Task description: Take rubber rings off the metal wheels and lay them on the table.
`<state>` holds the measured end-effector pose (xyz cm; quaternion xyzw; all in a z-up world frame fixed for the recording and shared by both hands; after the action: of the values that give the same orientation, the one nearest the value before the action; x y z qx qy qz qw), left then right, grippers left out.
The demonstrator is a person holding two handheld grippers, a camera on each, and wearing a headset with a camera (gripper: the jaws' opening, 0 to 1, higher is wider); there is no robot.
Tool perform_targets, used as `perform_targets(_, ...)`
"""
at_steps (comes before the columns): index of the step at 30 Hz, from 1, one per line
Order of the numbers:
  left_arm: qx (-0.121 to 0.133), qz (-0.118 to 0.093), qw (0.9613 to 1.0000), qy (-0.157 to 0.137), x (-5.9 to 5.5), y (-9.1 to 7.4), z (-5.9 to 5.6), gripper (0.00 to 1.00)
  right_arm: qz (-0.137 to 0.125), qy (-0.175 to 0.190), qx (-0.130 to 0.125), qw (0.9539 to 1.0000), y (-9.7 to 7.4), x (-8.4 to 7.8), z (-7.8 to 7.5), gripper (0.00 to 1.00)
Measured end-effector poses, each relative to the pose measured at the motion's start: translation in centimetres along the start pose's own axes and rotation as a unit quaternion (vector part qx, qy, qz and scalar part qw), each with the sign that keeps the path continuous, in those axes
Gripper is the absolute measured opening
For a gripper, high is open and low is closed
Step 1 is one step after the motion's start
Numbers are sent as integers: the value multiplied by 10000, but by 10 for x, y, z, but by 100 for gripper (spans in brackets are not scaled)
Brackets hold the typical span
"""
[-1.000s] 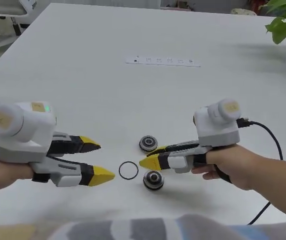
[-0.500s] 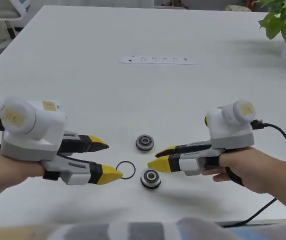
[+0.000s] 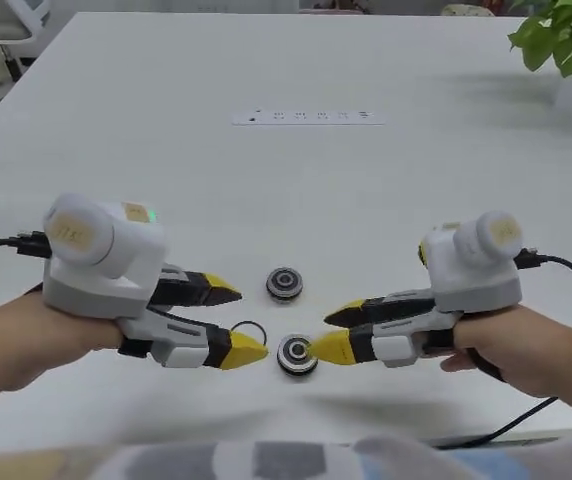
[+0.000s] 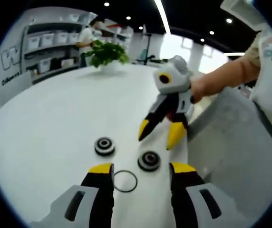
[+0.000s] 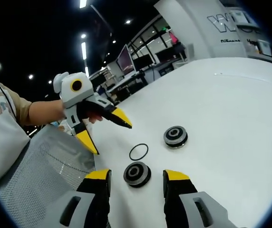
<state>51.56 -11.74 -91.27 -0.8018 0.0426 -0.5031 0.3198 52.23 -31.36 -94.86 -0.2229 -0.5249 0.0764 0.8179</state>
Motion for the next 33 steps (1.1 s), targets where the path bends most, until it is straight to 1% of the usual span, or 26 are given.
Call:
perform_targets(6, -73, 95, 9999, 33, 0, 8, 0, 46, 128, -301, 5, 9995, 0, -5, 5, 42)
perform_targets(8, -92, 119, 9999, 43, 0, 10, 0, 46, 166, -404, 12, 9990, 0, -6, 3, 41)
perform_targets(13, -155, 183, 9997, 64, -1, 17, -4, 45, 219, -528, 58, 9984, 1, -10, -1, 37)
perform_targets(21, -214, 260, 9994, 34, -6, 27, -5, 42, 283, -705, 70, 9971, 2, -13, -4, 32)
perform_targets(24, -241, 265, 9993, 51, -6, 31, -7, 38, 315, -777, 78, 9964, 4, -15, -5, 30)
perform_targets(30, -274, 347, 9990, 97, -10, 37, -6, 37, 390, -904, 92, 9951, 7, -17, -4, 28)
perform_targets(33, -292, 353, 9989, 136, -9, 39, -7, 36, 404, -950, 88, 9946, 8, -18, -5, 26)
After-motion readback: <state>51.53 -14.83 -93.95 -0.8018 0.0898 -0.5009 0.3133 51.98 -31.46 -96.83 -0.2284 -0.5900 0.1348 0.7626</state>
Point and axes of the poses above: the centre of the closed fingertips' face, and the gripper's own axes: y roughly forward along the fingers, z roughly to its left, x roughly out of its top, the point moved 9 cm from there along -y, roughly backward along the fingers, and after that the axes turned 9 degrees about -y, right-handed, at the moved point
